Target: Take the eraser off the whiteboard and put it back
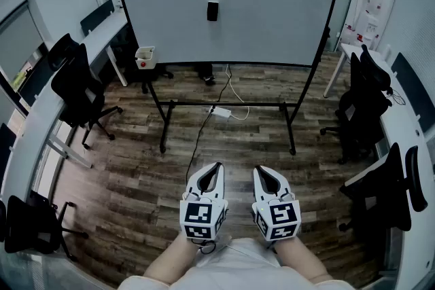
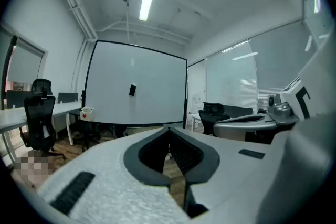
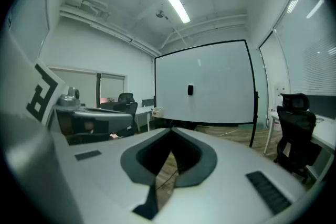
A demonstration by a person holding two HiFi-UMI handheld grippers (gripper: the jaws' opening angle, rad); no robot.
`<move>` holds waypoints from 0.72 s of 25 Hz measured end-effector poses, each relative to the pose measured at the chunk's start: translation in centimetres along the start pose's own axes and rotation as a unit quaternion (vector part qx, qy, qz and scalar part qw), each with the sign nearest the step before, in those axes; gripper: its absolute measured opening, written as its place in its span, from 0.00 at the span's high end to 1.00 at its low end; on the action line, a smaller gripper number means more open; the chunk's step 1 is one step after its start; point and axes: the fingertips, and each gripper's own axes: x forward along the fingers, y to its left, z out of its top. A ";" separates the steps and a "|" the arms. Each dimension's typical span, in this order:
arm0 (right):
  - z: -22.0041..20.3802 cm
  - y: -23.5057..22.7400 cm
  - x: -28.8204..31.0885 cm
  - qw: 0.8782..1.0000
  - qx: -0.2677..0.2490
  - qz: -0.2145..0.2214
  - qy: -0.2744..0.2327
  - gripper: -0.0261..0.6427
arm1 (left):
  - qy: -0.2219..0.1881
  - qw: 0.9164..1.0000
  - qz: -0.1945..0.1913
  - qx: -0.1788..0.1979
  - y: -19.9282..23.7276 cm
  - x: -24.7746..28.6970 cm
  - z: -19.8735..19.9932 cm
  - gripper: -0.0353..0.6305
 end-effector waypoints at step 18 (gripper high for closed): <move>-1.4 -4.9 0.3 1.000 0.028 -0.006 -0.007 0.92 | 0.000 0.999 0.027 -0.018 -1.9 2.7 -0.7 0.92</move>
